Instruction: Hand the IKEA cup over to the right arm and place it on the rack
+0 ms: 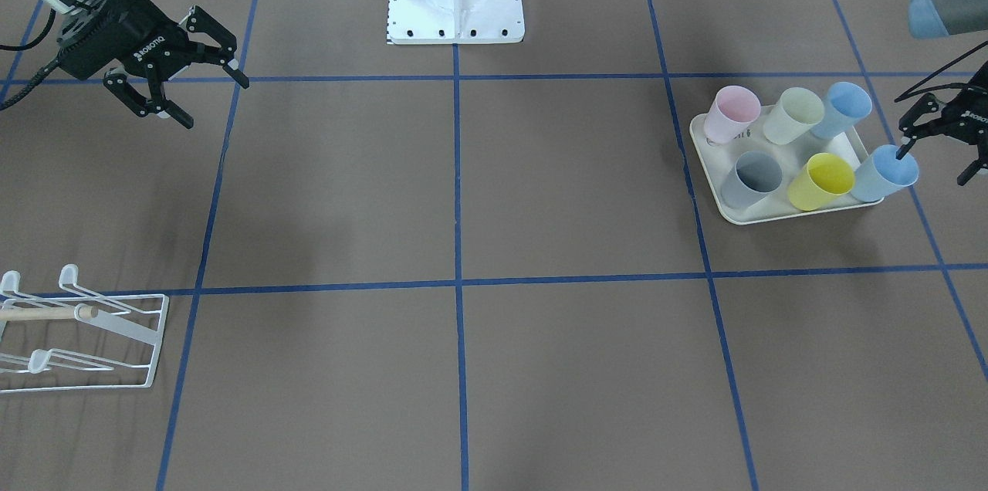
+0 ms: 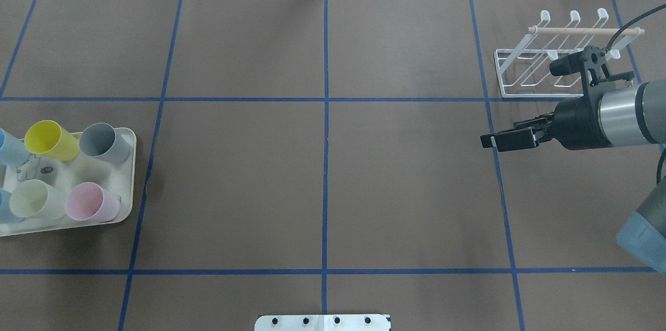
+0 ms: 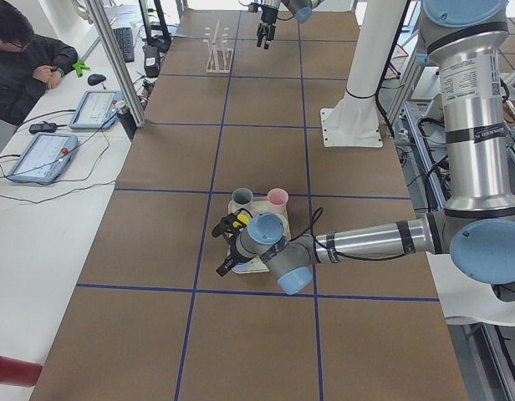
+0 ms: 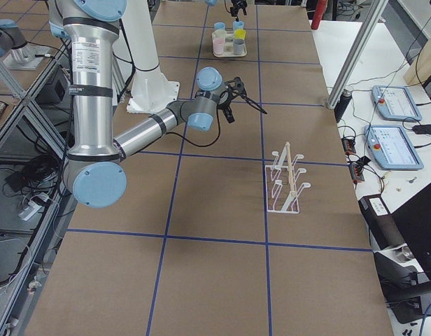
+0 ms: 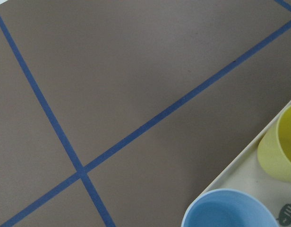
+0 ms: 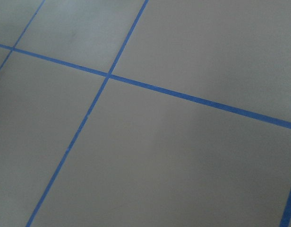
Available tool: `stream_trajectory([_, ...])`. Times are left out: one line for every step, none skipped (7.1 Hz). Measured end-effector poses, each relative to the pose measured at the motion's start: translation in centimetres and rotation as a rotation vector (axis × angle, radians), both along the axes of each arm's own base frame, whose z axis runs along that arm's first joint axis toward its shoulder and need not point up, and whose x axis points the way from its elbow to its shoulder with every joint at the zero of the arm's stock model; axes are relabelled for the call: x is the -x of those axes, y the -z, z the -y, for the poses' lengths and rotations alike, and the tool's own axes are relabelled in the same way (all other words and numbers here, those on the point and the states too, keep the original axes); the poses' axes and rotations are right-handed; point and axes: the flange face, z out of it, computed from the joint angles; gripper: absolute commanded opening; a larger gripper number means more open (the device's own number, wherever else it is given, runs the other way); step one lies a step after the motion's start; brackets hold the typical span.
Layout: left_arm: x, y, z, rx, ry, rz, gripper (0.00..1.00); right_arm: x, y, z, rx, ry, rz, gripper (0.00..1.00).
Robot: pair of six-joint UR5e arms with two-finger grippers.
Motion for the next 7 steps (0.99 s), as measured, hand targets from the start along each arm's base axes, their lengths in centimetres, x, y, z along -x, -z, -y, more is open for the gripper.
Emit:
stream_trajectory([-0.32, -0.33, -0.13, 0.005, -0.008, 0.002, 0.56, 0.00, -0.01, 0.00, 0.000, -0.001, 0.000, 0.99])
stream_trajectory([-0.62, -0.61, -0.25, 0.010, -0.015, 0.003, 0.55, -0.01, -0.06, 0.01, 0.000, -0.002, -0.002, 0.99])
stream_trajectory([-0.81, -0.88, -0.31, 0.014, -0.020, 0.005, 0.51, -0.01, -0.11, 0.03, 0.000, -0.003, -0.003, 0.99])
stream_trajectory([-0.96, -1.02, -0.36, 0.017, -0.024, 0.006, 0.37, -0.01, -0.11, 0.04, -0.001, -0.004, -0.003, 0.99])
stream_trajectory([-1.02, -1.05, -0.36, 0.017, -0.026, 0.006, 0.12, -0.02, -0.12, 0.06, -0.001, -0.006, -0.004, 0.99])
stream_trajectory([-1.05, -1.04, -0.34, 0.016, -0.027, 0.006, 0.00, -0.03, -0.12, 0.09, -0.002, -0.009, -0.004, 0.99])
stream_trajectory([-1.11, -0.92, -0.27, 0.011, -0.030, 0.005, 0.00, -0.02, -0.10, 0.12, -0.003, -0.010, -0.004, 0.99])
